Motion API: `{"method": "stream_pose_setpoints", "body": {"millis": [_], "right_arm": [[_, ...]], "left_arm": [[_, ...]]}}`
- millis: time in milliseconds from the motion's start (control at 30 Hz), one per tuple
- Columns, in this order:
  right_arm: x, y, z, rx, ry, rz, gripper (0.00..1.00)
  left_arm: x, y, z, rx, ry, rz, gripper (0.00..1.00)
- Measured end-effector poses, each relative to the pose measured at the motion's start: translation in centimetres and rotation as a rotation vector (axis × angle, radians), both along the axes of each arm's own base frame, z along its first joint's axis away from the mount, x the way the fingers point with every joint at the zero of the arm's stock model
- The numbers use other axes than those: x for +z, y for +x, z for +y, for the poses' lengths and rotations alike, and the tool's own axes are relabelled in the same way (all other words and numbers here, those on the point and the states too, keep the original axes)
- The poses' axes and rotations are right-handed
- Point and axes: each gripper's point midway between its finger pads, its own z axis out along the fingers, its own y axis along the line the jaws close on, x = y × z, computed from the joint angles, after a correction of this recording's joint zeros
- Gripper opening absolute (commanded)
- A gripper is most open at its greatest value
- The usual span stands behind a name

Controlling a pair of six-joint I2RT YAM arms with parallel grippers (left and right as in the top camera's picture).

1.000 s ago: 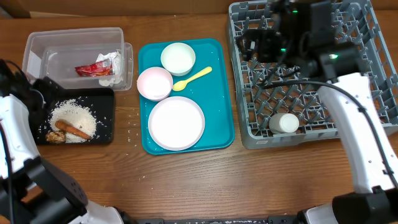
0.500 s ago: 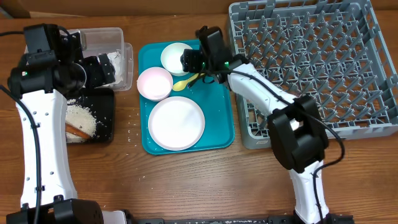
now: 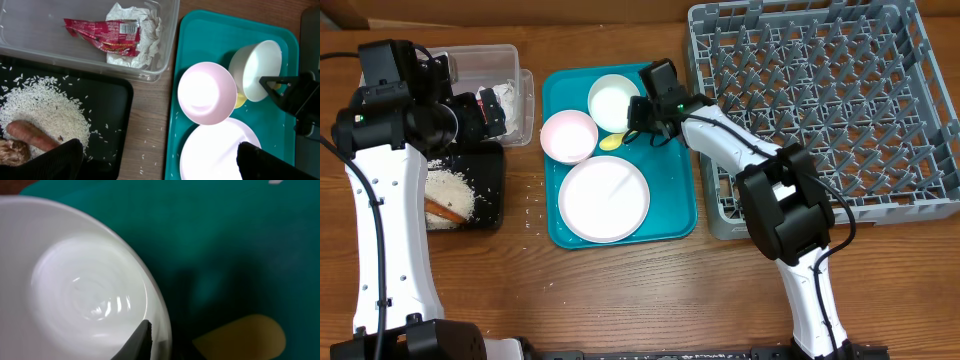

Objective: Sort waste into correct bins and load items into the dishwasher
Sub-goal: 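Grasp the white bowl on the teal tray with the right gripper, then place the white bowl into the dish rack with the right gripper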

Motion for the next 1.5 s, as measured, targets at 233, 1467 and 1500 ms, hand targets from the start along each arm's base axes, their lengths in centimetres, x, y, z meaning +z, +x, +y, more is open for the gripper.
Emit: {"method": "stream_pose_setpoints", "body": {"millis": [233,1467,1500], "right_arm": [[8.8,-0.3,-4.2,0.073,-0.161,0.0,0.04],[16.0,9.9,-25.3,-0.295,-1.464,-0.35,0.04],[15.9,9.8,-25.1,-0.286,-1.463,-0.346,0.04]], "left_arm": [[0.0,0.0,0.1,0.002,0.003,0.001,1.0],[0.0,0.0,0.1,0.002,0.002,0.001,1.0],[0.0,0.0,0.0,0.002,0.002,0.001,1.0]]}}
